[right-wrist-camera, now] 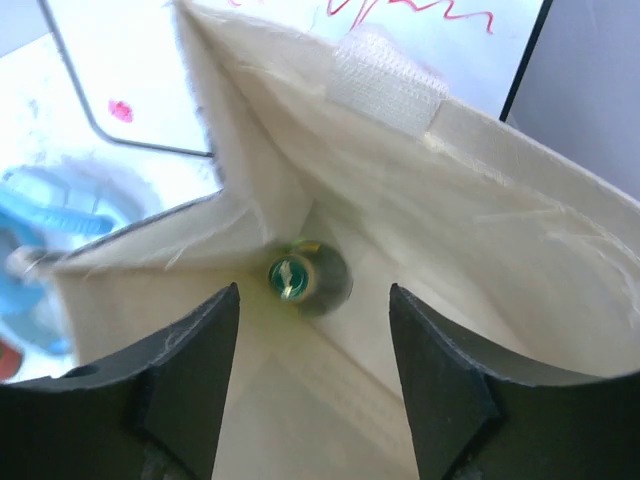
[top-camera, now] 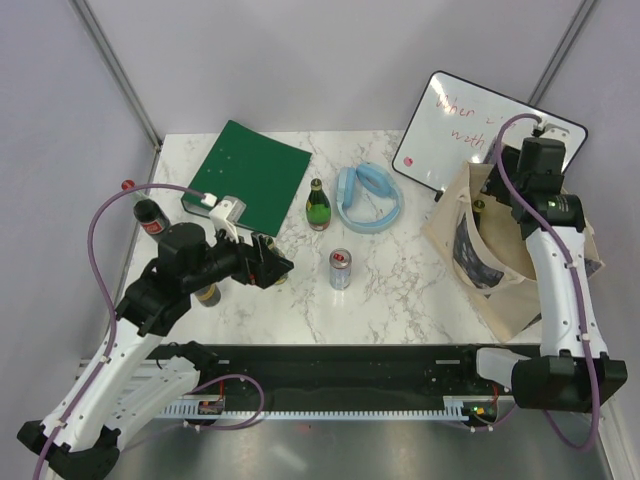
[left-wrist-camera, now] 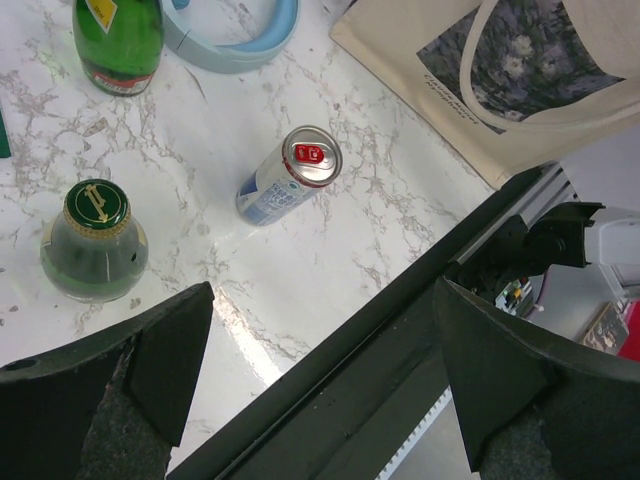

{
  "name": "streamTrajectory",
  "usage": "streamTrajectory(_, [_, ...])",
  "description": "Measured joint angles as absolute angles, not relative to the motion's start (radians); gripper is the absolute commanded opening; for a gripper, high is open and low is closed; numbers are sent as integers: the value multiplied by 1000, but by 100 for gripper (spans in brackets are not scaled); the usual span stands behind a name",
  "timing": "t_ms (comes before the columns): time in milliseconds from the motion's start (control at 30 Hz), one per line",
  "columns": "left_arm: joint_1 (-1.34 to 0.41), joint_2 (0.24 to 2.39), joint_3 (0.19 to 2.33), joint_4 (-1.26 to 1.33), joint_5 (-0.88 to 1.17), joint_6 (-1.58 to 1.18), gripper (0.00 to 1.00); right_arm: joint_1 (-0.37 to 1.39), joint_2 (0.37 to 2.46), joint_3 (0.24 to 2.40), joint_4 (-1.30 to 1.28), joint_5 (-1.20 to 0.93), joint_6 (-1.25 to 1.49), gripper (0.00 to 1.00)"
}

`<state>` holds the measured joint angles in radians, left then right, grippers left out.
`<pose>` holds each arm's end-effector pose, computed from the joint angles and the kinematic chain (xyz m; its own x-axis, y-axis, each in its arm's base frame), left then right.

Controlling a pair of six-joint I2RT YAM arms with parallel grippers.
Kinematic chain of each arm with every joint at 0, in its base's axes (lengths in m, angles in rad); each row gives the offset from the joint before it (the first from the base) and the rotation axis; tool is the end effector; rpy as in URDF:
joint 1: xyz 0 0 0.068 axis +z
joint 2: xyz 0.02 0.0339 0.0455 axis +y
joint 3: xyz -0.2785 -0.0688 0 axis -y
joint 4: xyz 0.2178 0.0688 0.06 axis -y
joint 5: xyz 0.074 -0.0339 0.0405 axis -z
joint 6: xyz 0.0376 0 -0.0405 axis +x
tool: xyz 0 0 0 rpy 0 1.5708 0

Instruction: Place the beverage into the canvas bag

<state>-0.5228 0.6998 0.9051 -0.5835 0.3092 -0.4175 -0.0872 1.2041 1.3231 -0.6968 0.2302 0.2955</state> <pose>0.0896 -0.0648 0.3555 -0.5847 -0.1089 -0.8039 0.5290 0.7001 -0.4795 0.2203 -0.0279 0.3985 -0.4404 0.3231 -0.8376 0.4217 0.8981 0.1247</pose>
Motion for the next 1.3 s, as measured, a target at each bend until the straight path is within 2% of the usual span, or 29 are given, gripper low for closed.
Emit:
streamTrajectory(167, [-523, 700, 908, -597, 289, -417, 97, -86, 1174, 1476, -844, 121, 296, 72])
streamTrajectory(333, [-523, 698, 923, -600, 279, -417, 97, -25, 1130, 1605, -866, -47, 318, 73])
streamTrajectory(500, [-523, 675, 925, -601, 279, -417, 98, 242, 1124, 1618, -797, -73, 375, 73])
streamTrajectory(633, [-523, 651, 925, -601, 279, -417, 98, 514, 1255, 1665, -754, 22, 390, 75])
streamTrajectory(767, [-523, 618, 925, -605, 279, -413, 98, 650, 1441, 1691, -694, 105, 388, 75])
streamTrajectory(1100, [-523, 562, 925, -618, 266, -387, 98, 716, 1840, 1813, -551, 160, 300, 75])
streamTrajectory(1300, [-523, 562, 925, -635, 263, -377, 98, 721, 1997, 1895, -519, 188, 256, 71])
